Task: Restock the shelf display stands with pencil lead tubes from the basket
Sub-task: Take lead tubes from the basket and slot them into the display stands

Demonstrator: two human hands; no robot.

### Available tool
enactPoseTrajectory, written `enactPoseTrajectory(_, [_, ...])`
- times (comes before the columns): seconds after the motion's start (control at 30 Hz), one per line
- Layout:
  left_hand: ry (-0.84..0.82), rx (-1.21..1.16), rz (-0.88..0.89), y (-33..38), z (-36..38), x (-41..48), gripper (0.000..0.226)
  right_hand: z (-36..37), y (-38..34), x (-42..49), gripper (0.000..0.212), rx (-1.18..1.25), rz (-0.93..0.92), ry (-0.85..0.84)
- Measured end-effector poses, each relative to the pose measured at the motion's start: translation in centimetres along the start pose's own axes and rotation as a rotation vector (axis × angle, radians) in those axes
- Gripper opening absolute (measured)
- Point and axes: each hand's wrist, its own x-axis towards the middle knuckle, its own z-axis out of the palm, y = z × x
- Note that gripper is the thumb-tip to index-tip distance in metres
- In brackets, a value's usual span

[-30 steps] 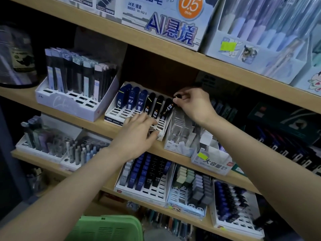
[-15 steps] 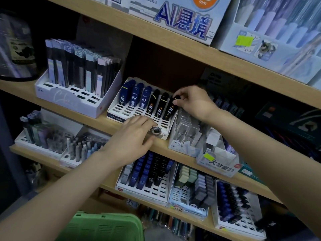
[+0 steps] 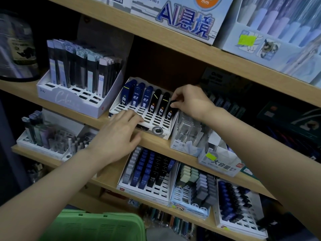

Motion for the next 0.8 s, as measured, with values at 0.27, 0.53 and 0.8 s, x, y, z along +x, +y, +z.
enactPoseTrajectory(0.27, [-0.017, 0.012, 0.053, -0.6, -0.1, -0.1, 0.043, 0.4, 0.0, -0.4, 0.022, -0.033, 0.004, 0.018])
enactPoseTrajectory(0.53, [0.061, 0.117, 0.063, -1.5, -1.8, -4.0, 0.035, 1.3, -3.3, -4.4, 0.035, -0.239, -0.202, 0.320])
enactPoseTrajectory(0.8, [-0.164, 0.233, -0.090, -3.6, 0.5, -18.0, 0.026, 11.1, -8.1, -11.8, 0.035, -0.088, -0.495, 0.266])
